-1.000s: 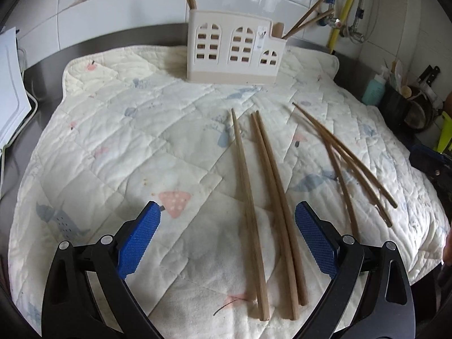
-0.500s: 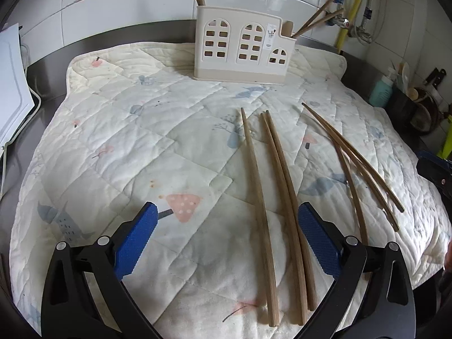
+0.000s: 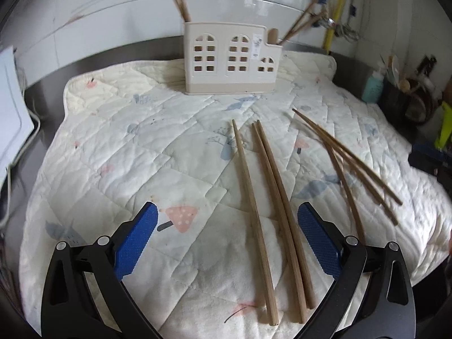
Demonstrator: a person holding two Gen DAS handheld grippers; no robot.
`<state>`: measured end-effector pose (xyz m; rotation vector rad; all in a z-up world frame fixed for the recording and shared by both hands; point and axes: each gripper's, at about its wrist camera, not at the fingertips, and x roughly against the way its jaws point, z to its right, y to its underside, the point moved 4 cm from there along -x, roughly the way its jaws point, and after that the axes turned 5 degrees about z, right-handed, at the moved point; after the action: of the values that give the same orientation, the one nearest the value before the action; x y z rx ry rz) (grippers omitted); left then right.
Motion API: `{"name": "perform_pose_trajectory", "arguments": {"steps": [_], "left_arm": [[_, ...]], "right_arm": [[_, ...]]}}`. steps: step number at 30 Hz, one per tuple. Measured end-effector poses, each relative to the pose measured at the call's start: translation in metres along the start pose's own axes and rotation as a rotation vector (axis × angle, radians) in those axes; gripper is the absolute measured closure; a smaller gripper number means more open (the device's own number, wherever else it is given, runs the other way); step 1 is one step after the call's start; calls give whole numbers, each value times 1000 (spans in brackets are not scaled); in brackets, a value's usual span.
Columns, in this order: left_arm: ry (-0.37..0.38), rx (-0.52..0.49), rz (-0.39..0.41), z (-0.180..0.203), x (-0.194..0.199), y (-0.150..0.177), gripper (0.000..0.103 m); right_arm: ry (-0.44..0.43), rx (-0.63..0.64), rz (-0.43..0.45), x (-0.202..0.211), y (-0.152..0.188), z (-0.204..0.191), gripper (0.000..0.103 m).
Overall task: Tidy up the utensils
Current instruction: 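Position both open grippers around the remaining wooden chopsticks on the mat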
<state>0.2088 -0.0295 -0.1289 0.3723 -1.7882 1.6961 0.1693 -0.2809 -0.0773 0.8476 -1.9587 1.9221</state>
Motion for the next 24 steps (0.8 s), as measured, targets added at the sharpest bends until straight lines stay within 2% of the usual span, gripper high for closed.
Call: {"name": "perform_pose_trajectory", "arguments": {"steps": [7,12,17,24], "left_arm": [[48,30,-37,0,-4,1,5],[21,29,-50,-1,-8,2,6],[23,89,-61,-10,-12,3,17],[18,74,-61,-5,-13,6,20]], "right_arm": [[4,2,-6,-2,2,1,48],[0,-4,-12,-4,5,2,48],[2,-9,-20,-8,8,5,48],[-4,-12,-37,-14,14,4,48]]}}
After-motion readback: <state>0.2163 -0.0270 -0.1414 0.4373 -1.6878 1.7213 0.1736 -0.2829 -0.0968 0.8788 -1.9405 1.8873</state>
